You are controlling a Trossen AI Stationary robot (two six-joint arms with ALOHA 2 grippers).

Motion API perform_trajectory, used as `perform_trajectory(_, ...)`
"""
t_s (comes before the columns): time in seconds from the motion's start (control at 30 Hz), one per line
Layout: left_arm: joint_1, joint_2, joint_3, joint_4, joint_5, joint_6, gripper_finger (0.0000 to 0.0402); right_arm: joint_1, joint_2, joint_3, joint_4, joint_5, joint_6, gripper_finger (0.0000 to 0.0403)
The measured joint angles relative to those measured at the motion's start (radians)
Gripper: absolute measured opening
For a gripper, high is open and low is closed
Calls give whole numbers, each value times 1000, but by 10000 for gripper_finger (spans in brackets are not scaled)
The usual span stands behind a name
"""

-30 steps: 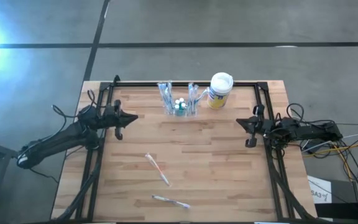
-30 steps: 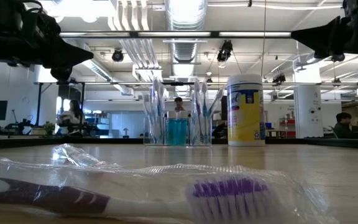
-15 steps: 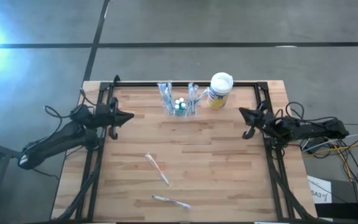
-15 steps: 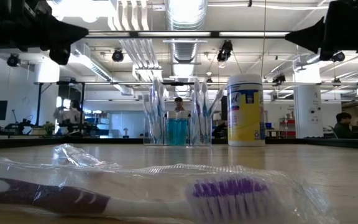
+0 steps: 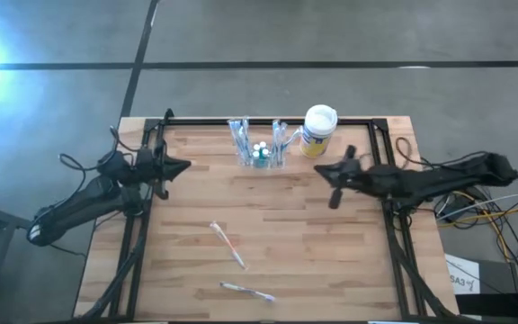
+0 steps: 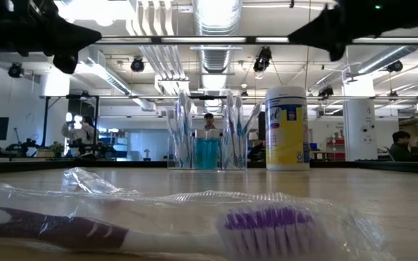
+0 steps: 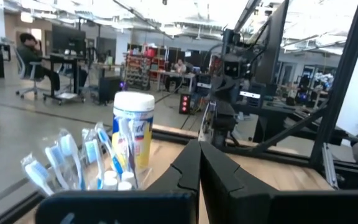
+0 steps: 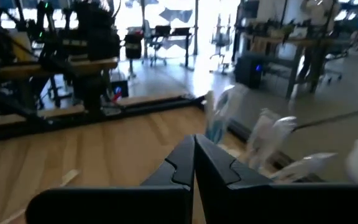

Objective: Pick & Place toothbrushing station
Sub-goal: Put the orange toothbrush into the transparent toothbrush holder

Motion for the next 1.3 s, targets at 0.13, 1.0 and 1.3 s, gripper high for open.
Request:
perform_trajectory(0.13,0,0,0,-40,-3,-3,7,15,227,127,-9,-24,59,9)
perform_trajectory(1.0,0,0,-2,-166,-4,-71,7,193,1289,1178,-642,-158,430,172)
perform_trajectory(1.3,0,0,-14,-165,-4,-79,7,192,1495,1385,-714,-252,521,215)
